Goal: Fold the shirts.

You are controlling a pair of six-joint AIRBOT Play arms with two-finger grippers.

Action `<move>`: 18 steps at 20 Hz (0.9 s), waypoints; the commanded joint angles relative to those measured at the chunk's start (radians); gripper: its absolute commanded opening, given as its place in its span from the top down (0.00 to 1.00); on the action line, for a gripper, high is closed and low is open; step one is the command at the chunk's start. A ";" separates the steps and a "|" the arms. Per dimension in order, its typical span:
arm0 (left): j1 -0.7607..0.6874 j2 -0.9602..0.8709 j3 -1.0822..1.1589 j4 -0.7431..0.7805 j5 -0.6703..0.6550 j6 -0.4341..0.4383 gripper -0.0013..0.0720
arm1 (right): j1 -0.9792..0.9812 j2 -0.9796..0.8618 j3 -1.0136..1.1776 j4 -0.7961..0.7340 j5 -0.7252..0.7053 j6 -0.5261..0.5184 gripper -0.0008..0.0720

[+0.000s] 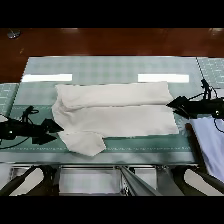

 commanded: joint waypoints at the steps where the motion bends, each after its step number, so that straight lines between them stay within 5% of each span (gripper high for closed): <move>1: -0.040 0.024 -0.066 0.005 0.013 0.010 0.03 | 0.010 0.022 -0.031 0.048 -0.014 -0.016 0.13; 10: -0.318 0.024 -0.144 -0.180 0.174 0.026 0.04 | -0.146 0.022 0.018 -0.033 -0.015 0.036 0.13; 11: -0.332 0.024 -0.143 -0.181 0.173 0.032 0.32 | -0.198 0.022 0.023 -0.096 0.011 0.065 0.13; 12: -0.333 0.024 -0.141 -0.182 0.169 0.054 0.90 | -0.240 0.021 0.019 -0.183 0.069 0.098 0.13; 14: -0.333 0.025 -0.130 -0.182 0.160 0.074 0.95 | -0.259 0.025 -0.016 -0.330 0.158 0.167 0.13; 18: -0.333 0.025 -0.094 -0.182 0.143 0.075 0.95 | -0.184 0.031 -0.108 -0.332 0.162 0.188 0.13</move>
